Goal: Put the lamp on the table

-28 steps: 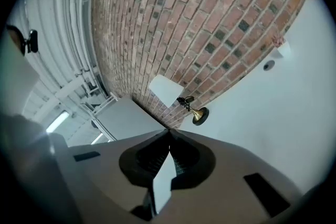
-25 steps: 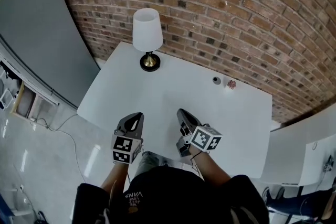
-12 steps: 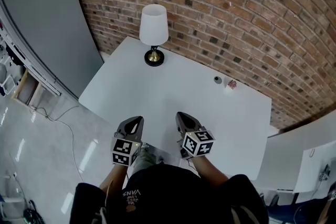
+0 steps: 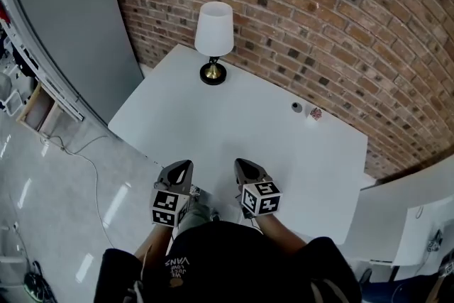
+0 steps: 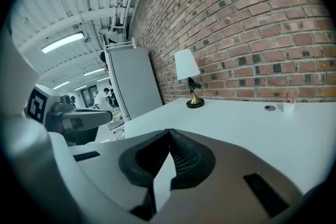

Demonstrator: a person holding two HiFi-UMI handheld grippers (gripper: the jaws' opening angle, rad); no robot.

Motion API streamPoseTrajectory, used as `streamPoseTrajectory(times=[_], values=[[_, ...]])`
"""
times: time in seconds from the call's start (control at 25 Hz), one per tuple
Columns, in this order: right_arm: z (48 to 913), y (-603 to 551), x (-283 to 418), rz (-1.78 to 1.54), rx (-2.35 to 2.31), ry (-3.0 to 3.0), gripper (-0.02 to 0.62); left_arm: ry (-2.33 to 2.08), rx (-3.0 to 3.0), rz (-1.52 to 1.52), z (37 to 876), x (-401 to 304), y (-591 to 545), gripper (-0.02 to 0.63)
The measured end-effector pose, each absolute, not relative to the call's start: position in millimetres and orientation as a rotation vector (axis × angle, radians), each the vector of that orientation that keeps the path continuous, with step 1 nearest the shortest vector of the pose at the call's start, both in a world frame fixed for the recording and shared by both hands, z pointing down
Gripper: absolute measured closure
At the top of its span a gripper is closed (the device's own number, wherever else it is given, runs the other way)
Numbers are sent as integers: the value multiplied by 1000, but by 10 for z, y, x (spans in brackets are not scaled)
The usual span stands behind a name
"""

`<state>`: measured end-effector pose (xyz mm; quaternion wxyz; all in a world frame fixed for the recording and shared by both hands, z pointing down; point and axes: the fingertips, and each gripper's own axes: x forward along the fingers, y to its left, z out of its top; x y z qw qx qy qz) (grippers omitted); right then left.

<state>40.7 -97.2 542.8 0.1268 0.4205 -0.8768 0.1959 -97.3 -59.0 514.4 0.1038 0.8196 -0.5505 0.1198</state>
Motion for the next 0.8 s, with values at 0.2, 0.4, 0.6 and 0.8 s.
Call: streamPoseTrajectory(times=[0.2, 0.4, 0.6, 0.8], values=[[5468, -901, 373, 553, 1207, -2541, 597, -1629, 2431, 342, 5139, -959, -535, 596], [5472, -878, 374, 557, 1214, -2540, 597, -1646, 2433, 349, 5146, -972, -526, 595], [5473, -882, 389, 557, 1227, -2541, 597, -1667, 2428, 350, 5153, -990, -530, 595], [5451, -897, 354, 556, 1235, -2546, 597, -1683, 2416, 357, 5162, -1048, -554, 595]])
